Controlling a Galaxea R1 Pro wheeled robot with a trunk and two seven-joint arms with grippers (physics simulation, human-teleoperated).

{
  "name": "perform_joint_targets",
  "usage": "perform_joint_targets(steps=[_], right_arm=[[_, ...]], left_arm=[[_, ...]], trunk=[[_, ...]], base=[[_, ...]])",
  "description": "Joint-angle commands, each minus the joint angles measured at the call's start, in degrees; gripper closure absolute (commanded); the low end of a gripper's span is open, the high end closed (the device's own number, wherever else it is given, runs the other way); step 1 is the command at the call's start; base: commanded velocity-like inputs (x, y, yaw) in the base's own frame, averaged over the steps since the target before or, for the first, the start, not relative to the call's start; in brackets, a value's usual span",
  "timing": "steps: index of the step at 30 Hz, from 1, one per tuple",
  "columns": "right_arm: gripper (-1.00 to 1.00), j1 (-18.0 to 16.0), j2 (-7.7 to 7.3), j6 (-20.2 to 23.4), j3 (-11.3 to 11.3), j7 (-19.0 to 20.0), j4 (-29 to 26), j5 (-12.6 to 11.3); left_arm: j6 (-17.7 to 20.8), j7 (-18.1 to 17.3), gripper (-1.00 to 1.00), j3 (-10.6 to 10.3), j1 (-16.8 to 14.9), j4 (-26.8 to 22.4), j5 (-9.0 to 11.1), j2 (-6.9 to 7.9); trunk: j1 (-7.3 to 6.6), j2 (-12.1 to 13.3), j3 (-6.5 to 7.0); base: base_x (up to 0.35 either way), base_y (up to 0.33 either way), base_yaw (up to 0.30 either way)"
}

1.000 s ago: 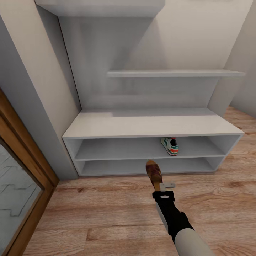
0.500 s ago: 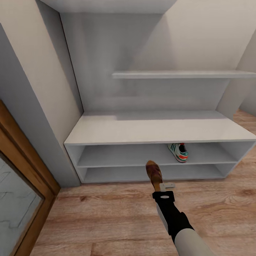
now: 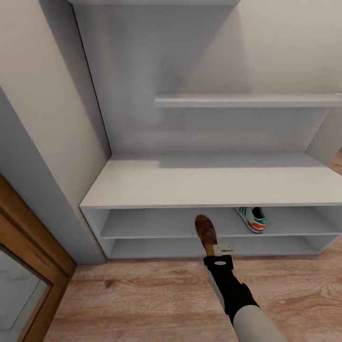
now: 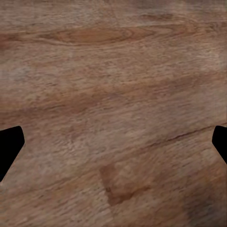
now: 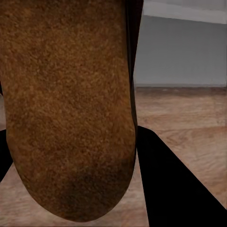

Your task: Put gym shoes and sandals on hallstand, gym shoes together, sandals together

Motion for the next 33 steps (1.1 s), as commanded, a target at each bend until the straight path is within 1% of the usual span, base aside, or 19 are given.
perform_joint_targets(steps=[1,19,26,33], right_arm=[[1.0,0.0,0.07,0.36,-0.21,0.02,-0.09,0.49],[1.0,0.03,0.07,0.37,-0.21,0.06,-0.09,0.49],[1.0,0.05,0.07,0.35,-0.28,0.01,-0.09,0.49],[1.0,0.05,0.07,0.37,-0.29,0.05,-0.09,0.49]], left_arm=[[0.07,-0.57,-1.0,0.38,-0.04,0.05,0.11,-0.02],[0.27,-0.56,-1.0,0.55,-0.04,0.22,0.11,-0.02],[0.27,-0.56,-1.0,0.55,-0.04,0.22,0.11,-0.02],[0.27,-0.56,-1.0,0.55,-0.04,0.22,0.11,-0.02]], trunk=[[0.02,-0.02,-0.05],[0.02,-0.02,-0.05],[0.02,-0.02,-0.05],[0.02,-0.02,-0.05]], base=[[0.338,0.001,0.001],[0.339,0.001,0.0],[0.325,0.061,0.0],[0.075,0.015,0.0]])
